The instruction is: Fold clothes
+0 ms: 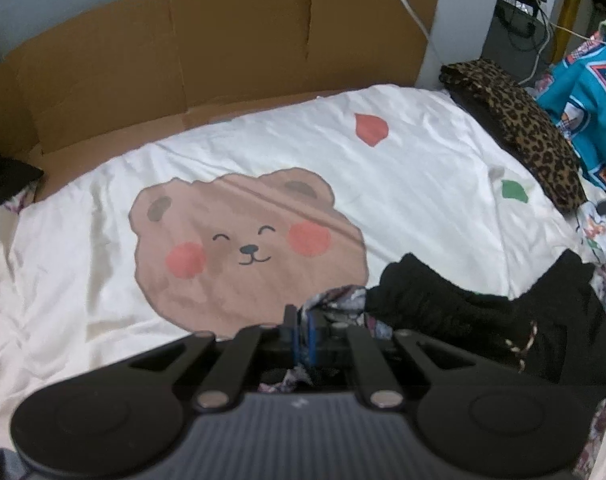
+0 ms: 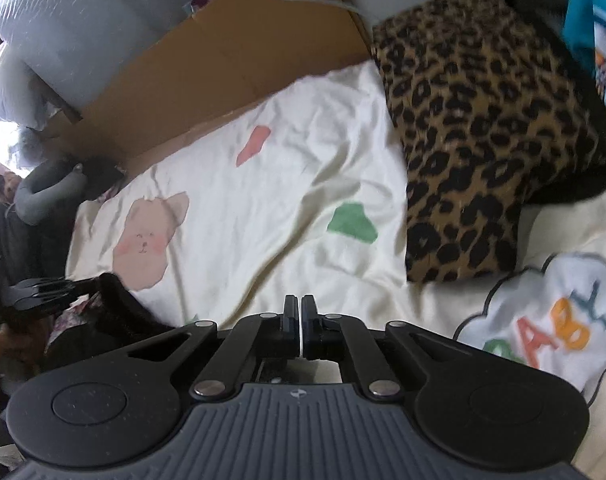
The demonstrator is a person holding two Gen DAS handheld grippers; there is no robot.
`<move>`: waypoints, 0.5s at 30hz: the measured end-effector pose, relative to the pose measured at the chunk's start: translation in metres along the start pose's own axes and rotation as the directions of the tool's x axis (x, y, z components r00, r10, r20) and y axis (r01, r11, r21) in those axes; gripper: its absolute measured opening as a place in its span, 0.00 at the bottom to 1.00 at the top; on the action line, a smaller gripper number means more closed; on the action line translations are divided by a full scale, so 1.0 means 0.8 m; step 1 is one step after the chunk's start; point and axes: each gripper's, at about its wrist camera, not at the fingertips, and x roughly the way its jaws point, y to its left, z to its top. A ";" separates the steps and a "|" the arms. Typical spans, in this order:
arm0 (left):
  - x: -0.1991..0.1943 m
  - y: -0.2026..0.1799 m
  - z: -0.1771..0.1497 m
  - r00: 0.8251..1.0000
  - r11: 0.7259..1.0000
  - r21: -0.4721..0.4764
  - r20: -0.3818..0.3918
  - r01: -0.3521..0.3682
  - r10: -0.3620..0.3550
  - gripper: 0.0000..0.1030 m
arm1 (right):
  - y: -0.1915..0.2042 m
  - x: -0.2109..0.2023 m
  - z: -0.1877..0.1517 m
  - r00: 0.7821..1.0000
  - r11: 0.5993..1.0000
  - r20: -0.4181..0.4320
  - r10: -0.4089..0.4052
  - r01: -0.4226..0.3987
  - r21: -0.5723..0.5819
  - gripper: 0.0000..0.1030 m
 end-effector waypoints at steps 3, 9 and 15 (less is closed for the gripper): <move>0.014 0.003 0.002 1.000 1.000 0.000 -0.026 0.017 -0.017 0.05 | -0.007 0.015 -0.016 0.997 0.998 -0.071 0.019 -0.015 0.057 0.15; 0.029 -0.001 0.005 0.997 0.999 0.012 -0.066 0.045 -0.044 0.11 | -0.010 0.037 -0.041 0.984 0.982 -0.150 0.098 -0.070 0.176 0.47; 0.036 -0.002 0.006 0.995 0.998 0.015 -0.074 0.069 -0.067 0.35 | -0.012 0.056 -0.049 0.974 0.973 -0.195 0.116 -0.073 0.218 0.47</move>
